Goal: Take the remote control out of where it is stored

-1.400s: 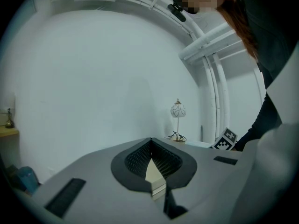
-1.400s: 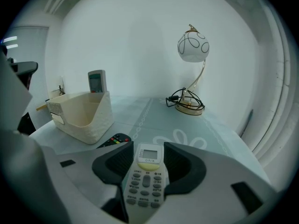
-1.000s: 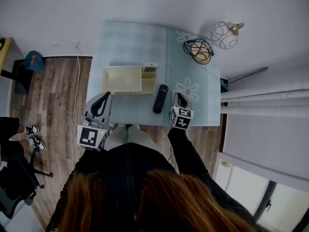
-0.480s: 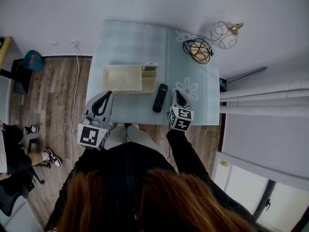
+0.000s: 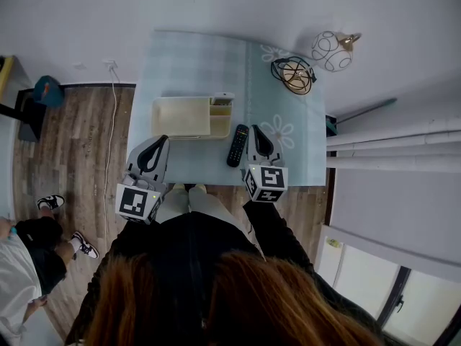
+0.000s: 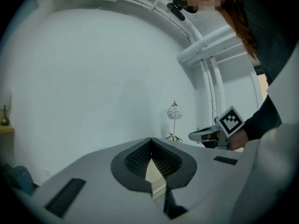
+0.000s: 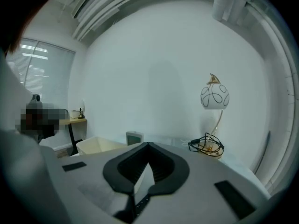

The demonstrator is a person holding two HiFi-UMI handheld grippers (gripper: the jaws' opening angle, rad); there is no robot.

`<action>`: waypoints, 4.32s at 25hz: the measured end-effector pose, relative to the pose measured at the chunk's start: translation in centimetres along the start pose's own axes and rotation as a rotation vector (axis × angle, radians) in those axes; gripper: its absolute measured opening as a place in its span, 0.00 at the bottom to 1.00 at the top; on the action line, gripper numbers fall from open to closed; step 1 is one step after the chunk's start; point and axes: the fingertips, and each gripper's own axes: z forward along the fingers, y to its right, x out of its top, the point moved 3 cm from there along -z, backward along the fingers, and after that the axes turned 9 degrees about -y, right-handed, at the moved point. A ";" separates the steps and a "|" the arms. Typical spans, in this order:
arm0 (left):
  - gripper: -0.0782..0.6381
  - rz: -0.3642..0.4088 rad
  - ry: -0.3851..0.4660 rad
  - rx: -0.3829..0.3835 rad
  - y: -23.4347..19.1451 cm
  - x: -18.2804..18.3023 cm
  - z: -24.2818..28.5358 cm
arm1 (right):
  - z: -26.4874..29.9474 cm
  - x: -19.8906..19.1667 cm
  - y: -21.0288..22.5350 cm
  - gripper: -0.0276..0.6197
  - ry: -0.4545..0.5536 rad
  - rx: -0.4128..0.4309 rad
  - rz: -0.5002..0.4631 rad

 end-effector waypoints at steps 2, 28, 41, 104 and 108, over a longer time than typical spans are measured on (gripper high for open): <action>0.12 -0.001 0.001 0.001 0.0 0.0 0.0 | -0.4 0.8 -0.8 0.06 0.024 0.018 -0.003; 0.12 0.003 0.013 0.031 -0.9 0.3 0.2 | -2.5 4.6 -6.7 0.06 0.178 0.164 -0.067; 0.12 -0.001 0.004 0.049 -1.2 0.5 0.1 | -0.9 5.1 -6.8 0.07 0.162 0.162 -0.049; 0.12 -0.024 -0.010 0.098 -3.3 -0.4 -1.9 | 9.9 5.7 -4.8 0.44 0.062 -0.040 0.024; 0.12 -0.015 -0.005 0.074 -2.7 -0.3 -1.3 | 7.9 7.8 -5.0 0.44 0.129 -0.018 0.004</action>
